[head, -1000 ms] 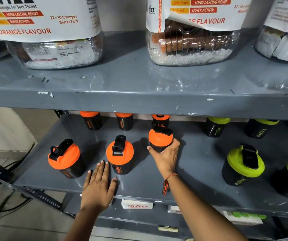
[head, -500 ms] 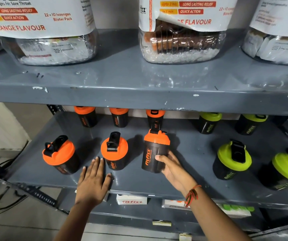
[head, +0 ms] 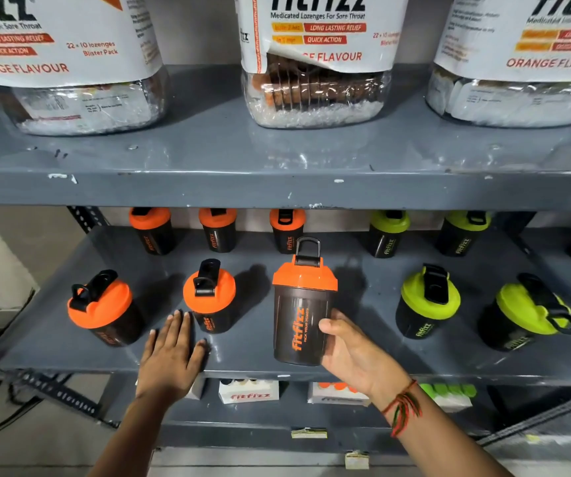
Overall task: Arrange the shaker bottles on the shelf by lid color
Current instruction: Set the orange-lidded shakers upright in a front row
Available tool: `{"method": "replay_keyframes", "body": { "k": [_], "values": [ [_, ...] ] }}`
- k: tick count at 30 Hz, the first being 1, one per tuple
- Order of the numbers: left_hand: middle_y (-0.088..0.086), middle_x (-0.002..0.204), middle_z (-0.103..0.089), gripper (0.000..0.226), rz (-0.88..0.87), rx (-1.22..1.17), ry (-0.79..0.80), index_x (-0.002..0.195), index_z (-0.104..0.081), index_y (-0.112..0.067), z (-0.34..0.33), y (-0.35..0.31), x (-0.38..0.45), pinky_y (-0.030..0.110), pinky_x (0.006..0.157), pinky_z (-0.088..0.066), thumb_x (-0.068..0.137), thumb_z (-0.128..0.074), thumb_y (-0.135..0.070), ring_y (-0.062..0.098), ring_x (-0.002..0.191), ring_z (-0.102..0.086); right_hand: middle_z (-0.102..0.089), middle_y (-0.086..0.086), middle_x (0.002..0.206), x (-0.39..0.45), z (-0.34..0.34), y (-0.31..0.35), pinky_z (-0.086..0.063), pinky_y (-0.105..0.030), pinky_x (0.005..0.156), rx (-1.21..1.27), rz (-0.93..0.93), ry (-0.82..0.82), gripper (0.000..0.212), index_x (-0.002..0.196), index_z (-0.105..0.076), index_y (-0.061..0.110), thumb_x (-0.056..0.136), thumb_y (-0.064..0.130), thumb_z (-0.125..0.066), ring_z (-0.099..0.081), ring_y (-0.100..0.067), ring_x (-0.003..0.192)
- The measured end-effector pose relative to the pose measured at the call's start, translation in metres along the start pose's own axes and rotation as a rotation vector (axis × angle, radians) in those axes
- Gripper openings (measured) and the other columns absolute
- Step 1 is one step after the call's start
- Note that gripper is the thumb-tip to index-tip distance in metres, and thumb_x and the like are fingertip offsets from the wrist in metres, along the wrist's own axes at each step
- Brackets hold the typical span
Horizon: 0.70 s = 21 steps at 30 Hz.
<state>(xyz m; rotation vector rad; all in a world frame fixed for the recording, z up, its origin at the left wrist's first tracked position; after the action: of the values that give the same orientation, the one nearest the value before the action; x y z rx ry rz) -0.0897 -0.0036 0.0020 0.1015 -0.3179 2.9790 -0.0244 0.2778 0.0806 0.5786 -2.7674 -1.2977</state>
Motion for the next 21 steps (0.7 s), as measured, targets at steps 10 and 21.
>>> {"method": "replay_keyframes", "body": {
  "k": [10, 21],
  "values": [
    [0.004, 0.156, -0.004, 0.082, -0.009, -0.006, 0.011, 0.149, -0.007, -0.011, 0.000, 0.001, -0.001, 0.042, 0.117, 0.001, 0.086, -0.002, -0.063, 0.014, 0.143, 0.004, -0.070, 0.001, 0.120, 0.023, 0.040, 0.004, -0.052, -0.022, 0.089, -0.531, 0.083, -0.230, 0.063, 0.127, -0.055, 0.021, 0.068, 0.008, -0.075, -0.065, -0.009, 0.112],
    [0.007, 0.157, -0.011, 0.089, -0.022, -0.014, -0.007, 0.150, -0.012, -0.011, 0.001, 0.000, -0.001, 0.042, 0.117, 0.000, 0.084, 0.006, -0.068, 0.014, 0.143, 0.001, -0.063, 0.002, 0.130, 0.057, 0.065, -0.002, -0.051, -0.024, 0.094, -0.763, -0.043, -0.182, 0.072, 0.129, -0.050, 0.029, 0.065, 0.004, -0.073, -0.060, -0.010, 0.118]
  ]
}}
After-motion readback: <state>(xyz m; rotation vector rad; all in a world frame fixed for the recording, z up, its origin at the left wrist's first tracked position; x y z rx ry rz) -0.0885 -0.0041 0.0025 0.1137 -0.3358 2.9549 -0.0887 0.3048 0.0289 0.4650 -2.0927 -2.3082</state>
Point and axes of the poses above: each hand's wrist, its own x-axis towards the middle knuckle, its own z-axis out of the back of the hand, y = z × x, the point moved 7 cm from there along x, towards the middle knuckle
